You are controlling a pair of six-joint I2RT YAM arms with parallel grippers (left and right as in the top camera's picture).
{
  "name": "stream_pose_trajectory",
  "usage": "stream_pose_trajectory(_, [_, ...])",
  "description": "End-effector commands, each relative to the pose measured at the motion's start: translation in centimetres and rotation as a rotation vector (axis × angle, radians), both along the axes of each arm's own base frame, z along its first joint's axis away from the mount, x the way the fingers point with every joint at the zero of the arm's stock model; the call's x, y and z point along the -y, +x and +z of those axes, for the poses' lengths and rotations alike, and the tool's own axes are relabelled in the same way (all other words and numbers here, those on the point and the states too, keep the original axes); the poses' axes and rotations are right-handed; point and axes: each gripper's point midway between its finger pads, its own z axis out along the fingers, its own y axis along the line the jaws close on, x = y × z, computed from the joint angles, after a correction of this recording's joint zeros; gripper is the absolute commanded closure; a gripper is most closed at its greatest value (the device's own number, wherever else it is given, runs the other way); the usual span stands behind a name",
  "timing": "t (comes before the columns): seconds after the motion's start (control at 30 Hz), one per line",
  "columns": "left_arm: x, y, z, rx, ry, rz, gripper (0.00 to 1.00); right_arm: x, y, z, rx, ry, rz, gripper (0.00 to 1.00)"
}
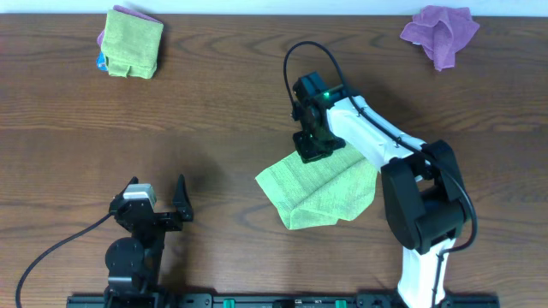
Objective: Fold the cloth
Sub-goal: 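Grasp the towel's near edge with the right gripper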
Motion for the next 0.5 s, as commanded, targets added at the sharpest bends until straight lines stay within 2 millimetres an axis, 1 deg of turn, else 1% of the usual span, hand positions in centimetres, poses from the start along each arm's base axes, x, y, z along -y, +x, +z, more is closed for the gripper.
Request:
stream_pose_trajectory(0.0, [-0.1,0.0,-1.7,-0.036,-0.004,0.011,0.05,0.1,-0.6,-0.9,-0.024,-0.004,0.022,0.98])
stream_pose_trajectory(0.07, [-0.2,0.0,-1.7,-0.036,-0.004,0.011,0.05,0.1,-0.8,-1.3,-0.035,-0.01,0.027,0.99])
stream_pose_trajectory(0.2, [-0.1,0.0,-1.7,-0.036,-0.004,0.011,0.05,0.0,-0.5,-1.8,-0.031,-0.008,0.032,0.99])
stream_pose_trajectory(0.47, [-0.2,0.0,-1.7,-0.036,-0.004,0.011,0.05,-0.1,-0.3,-4.1,-0.051,-0.017,0.032,0.99])
